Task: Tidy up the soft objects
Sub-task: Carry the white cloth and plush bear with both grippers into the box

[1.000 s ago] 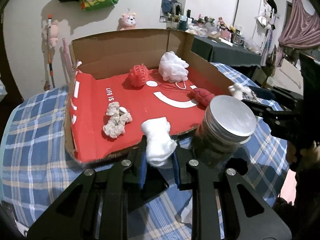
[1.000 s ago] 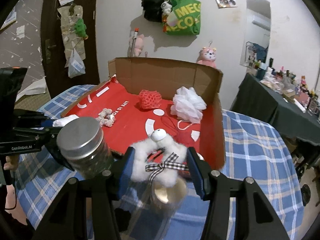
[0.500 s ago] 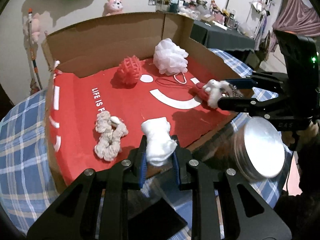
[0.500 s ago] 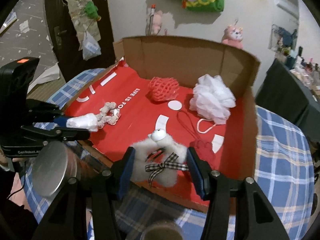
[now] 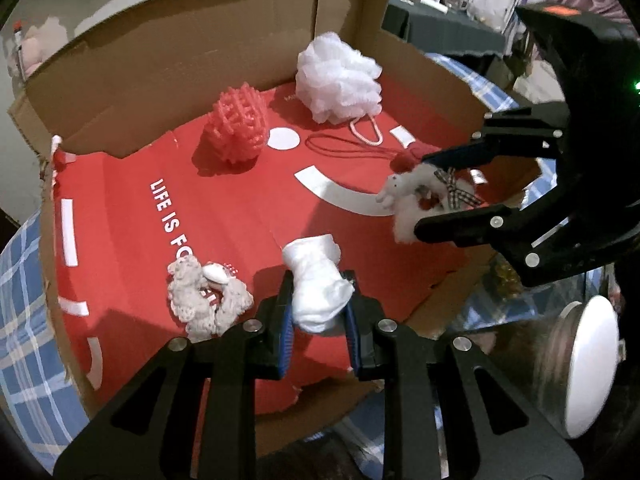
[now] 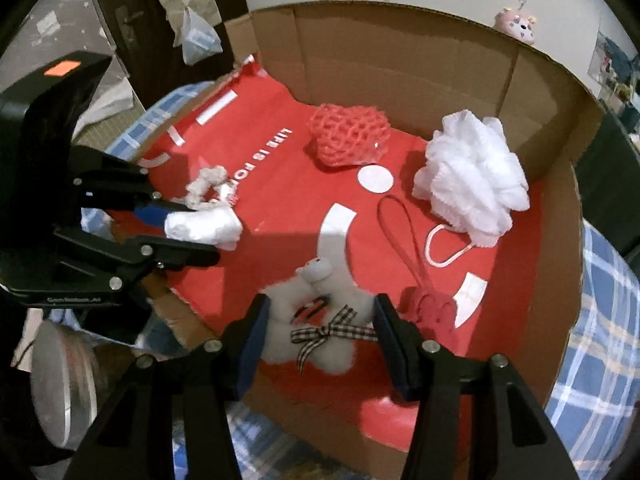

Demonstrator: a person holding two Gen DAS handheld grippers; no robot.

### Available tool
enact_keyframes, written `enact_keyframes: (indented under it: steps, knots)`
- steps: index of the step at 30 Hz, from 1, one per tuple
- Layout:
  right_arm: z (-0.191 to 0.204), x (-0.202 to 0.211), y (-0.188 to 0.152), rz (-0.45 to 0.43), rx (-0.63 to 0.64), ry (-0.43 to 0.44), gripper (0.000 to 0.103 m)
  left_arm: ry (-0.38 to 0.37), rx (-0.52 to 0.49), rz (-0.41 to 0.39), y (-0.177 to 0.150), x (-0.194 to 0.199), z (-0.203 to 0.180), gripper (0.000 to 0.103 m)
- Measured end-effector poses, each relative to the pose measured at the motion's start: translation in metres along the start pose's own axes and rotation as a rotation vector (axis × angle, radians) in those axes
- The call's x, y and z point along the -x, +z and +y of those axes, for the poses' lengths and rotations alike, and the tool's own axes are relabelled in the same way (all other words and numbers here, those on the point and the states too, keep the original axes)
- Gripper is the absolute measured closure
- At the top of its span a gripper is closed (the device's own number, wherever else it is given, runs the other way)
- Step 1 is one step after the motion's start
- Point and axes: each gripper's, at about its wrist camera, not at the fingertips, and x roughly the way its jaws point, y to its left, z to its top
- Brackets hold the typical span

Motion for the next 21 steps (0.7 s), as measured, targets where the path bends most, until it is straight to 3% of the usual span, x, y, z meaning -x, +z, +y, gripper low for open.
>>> enact_keyframes:
  steps: [7,21]
  knots:
    - [-0.001,-0.014,0.006,0.064,0.04,-0.002,0.048,0.021,-0.052,0.059,0.006,-0.02,-0.002,0.083]
    - [0.0,-0.026,0.011,0.136,0.064,-0.019,0.047,0.039,-0.057,0.094,0.011,-0.029,-0.003,0.083]
